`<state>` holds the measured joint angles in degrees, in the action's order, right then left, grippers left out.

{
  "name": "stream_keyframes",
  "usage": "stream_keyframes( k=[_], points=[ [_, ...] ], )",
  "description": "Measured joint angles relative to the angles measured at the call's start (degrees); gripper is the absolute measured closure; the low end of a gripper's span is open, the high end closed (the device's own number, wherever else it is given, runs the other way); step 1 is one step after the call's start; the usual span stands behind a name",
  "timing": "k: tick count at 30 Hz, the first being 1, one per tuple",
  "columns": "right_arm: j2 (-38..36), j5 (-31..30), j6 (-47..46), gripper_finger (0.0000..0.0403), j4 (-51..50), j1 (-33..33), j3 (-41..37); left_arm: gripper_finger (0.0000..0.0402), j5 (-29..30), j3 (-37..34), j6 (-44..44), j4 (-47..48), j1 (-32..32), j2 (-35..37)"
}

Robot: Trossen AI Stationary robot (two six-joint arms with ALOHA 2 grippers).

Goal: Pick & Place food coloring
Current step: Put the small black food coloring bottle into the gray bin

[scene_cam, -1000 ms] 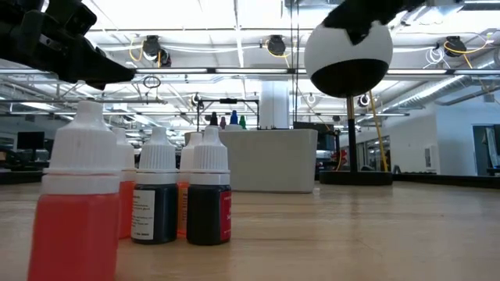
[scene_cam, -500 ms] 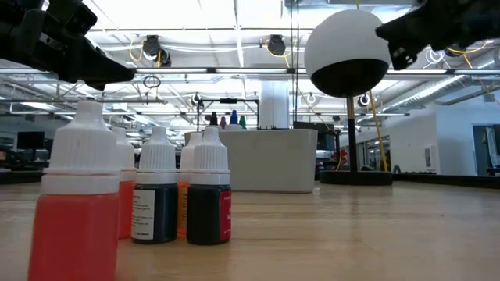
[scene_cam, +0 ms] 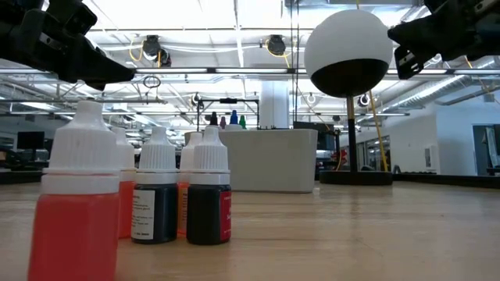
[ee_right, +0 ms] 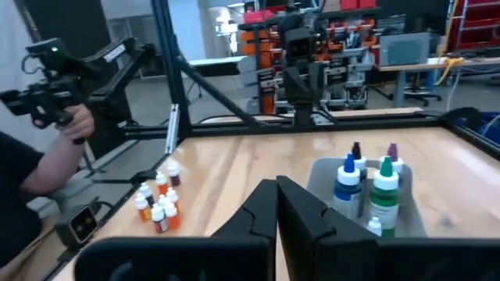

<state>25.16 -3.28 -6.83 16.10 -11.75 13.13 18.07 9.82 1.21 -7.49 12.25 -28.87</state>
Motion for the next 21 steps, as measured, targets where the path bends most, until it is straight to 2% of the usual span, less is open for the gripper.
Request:
stream_keyframes(
  k=[8, 21],
  points=[
    [2.94, -1.38, 1.38, 0.0403, -0.13, 0.00, 0.00, 0.0350, 0.01, 0.00, -0.06, 0.00, 0.00, -0.01],
    [3.24, -1.17, 0.04, 0.0403, -0.07, 0.00, 0.00, 0.0350, 0.01, 0.00, 0.12, 0.18, 0.00, 0.00]
  ],
)
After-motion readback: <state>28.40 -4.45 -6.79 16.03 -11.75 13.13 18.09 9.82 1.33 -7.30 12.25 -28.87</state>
